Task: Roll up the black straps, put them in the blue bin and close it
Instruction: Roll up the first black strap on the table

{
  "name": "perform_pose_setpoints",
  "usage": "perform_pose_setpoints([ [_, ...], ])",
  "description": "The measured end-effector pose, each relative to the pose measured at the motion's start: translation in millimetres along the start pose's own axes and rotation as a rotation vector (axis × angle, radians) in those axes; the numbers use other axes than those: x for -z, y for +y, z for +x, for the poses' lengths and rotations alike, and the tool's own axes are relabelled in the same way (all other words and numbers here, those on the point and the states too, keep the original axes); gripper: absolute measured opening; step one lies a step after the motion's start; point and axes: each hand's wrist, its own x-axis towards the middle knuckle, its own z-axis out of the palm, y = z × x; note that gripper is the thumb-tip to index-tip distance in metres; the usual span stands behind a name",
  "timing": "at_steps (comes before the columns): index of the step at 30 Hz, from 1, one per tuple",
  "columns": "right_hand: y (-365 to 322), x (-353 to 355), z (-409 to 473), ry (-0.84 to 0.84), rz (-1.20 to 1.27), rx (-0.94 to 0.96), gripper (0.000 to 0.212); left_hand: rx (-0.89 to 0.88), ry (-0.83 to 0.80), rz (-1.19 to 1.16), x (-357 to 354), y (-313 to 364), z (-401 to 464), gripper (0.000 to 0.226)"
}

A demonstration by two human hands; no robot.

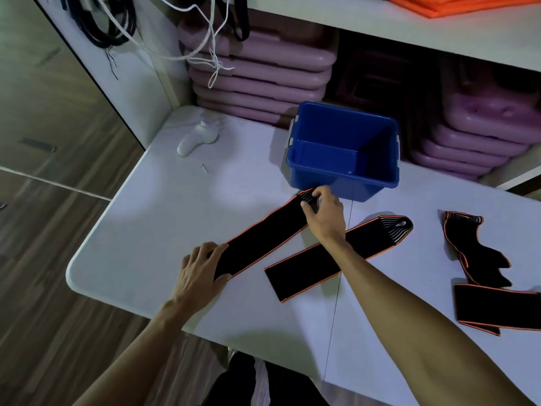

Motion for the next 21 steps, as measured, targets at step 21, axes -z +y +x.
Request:
perform_pose_setpoints([
  [21,52,65,-16,0.26,-0.156,-0.273,0.026,0.079,-0.527,-0.653,47,16,44,0.026],
])
